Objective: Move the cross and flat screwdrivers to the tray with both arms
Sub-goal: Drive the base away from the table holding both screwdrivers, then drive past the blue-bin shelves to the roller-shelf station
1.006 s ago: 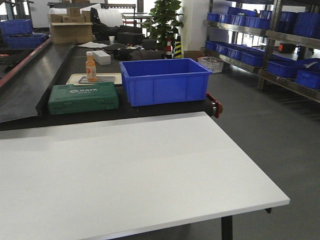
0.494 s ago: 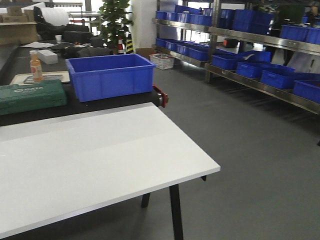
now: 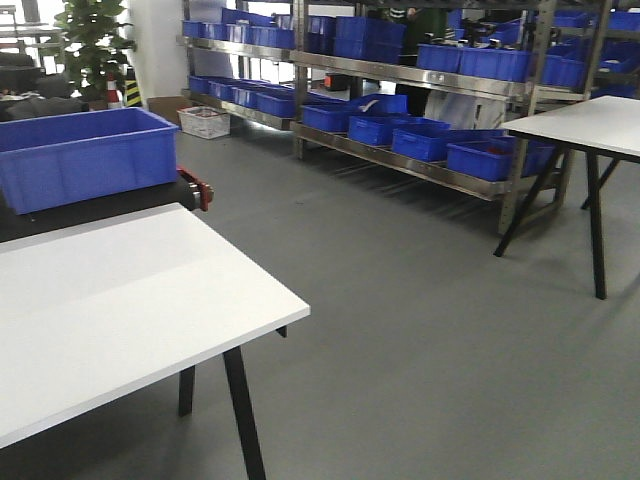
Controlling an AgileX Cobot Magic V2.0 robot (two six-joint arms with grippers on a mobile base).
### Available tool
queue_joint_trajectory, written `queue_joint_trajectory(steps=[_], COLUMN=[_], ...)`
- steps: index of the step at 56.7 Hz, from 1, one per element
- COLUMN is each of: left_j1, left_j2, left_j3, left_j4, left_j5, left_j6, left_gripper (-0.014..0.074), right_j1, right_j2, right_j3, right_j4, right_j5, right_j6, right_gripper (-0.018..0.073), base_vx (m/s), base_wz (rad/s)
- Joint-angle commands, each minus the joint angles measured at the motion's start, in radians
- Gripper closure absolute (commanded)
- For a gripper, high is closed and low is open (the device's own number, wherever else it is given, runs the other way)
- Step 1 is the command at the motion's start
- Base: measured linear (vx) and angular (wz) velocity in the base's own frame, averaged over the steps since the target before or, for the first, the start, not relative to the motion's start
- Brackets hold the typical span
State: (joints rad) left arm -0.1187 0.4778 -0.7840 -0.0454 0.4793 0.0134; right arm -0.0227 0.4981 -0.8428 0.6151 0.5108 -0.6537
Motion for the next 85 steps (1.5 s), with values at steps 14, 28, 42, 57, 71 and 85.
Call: queue_joint_trajectory(steps=[14, 28, 42, 57, 71, 85], left_j1=[-0.006, -0.006, -0.006, -0.006, -0.006, -0.006], left_j2=[0.004, 0.004, 0.004, 0.004, 0.004, 0.004], left_j3=[-0.027, -0.027, -0.027, -0.027, -0.027, -0.027], left_j4=[-0.009, -0.009, -0.009, -0.009, -0.009, -0.009], left_j5=[-0.100, -0.100, -0.100, -0.100, -0.100, -0.100], left_j6=[-0.001, -0.001, -0.001, -0.001, -0.001, -0.001], left_gripper=[0.0600, 0.0600, 0.0600, 0.0600, 0.0600, 0.0600], right_j1=[-0.001, -0.001, -0.001, -0.001, -0.001, -0.002], right_j2=[0.008, 0.008, 0.008, 0.008, 0.008, 0.008], right_j3=[-0.028, -0.028, -0.028, -0.028, -0.028, -0.028], right_j4=[0.026, 0.026, 0.026, 0.026, 0.026, 0.026], right_j5=[-0.082, -0.082, -0.081, -0.076, -0.076, -0.075], right_j6=[-0.004, -0.004, -0.004, -0.004, -0.004, -0.004], right_gripper=[0.0568, 0.0568, 0.0568, 0.0568, 0.0568, 0.0568], base_vx=[-0.07, -0.03, 0.02, 0.10, 0.17, 0.25], base_wz=[-0.41, -0.48, -0.53, -0.44, -0.45, -0.37])
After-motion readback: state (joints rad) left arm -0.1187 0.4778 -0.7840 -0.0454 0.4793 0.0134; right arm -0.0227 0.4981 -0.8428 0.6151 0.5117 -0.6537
